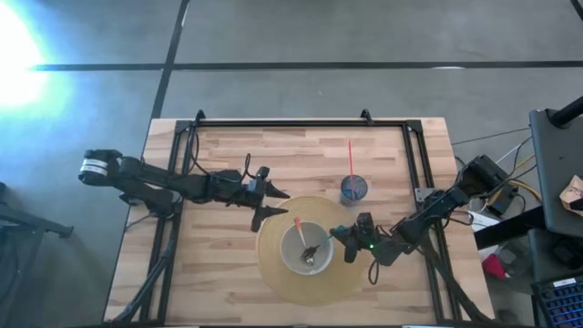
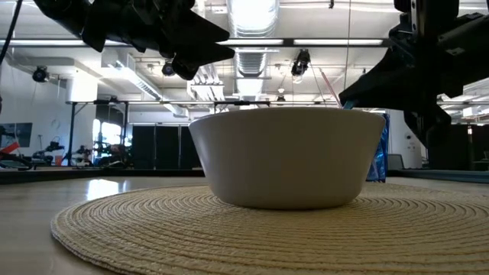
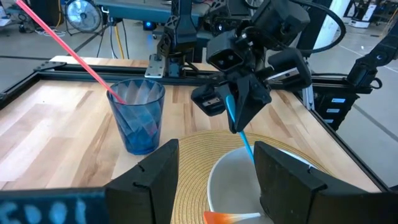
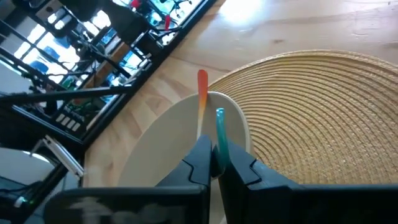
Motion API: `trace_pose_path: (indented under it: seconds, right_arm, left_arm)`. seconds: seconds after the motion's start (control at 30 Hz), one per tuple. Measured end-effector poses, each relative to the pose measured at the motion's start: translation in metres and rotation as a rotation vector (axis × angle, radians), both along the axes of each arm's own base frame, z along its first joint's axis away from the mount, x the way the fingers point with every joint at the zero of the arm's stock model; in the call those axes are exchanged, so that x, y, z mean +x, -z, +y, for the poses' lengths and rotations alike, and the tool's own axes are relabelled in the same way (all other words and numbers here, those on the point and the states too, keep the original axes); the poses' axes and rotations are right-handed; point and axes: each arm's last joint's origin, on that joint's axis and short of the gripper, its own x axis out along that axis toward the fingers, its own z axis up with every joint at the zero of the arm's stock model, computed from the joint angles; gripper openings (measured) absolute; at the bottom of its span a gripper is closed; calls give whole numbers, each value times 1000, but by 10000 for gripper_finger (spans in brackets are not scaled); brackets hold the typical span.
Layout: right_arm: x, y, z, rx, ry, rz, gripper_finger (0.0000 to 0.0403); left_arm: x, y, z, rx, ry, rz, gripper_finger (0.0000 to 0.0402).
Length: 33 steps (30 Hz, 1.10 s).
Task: Pick & Place Utensil
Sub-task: Put the orange spoon into the white bowl on the brown placemat
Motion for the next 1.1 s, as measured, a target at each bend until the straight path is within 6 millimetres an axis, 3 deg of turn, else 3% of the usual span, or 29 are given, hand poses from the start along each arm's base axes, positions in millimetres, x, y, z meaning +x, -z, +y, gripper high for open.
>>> trace_pose_path:
  seconds: [0.4,0.8,1.1]
  right_arm:
    - [-1,1,-1,-150,-61,69,28]
    - [-3,5,-2,-155,-79,111,38]
    - [-4,8,-2,-171,-93,132,75]
  left_arm:
    - [0,0,0,-1,0,-3,200]
    - [0,-1,0,-2,0,-11,200]
    - [0,-1,0,-6,-1,-11,200]
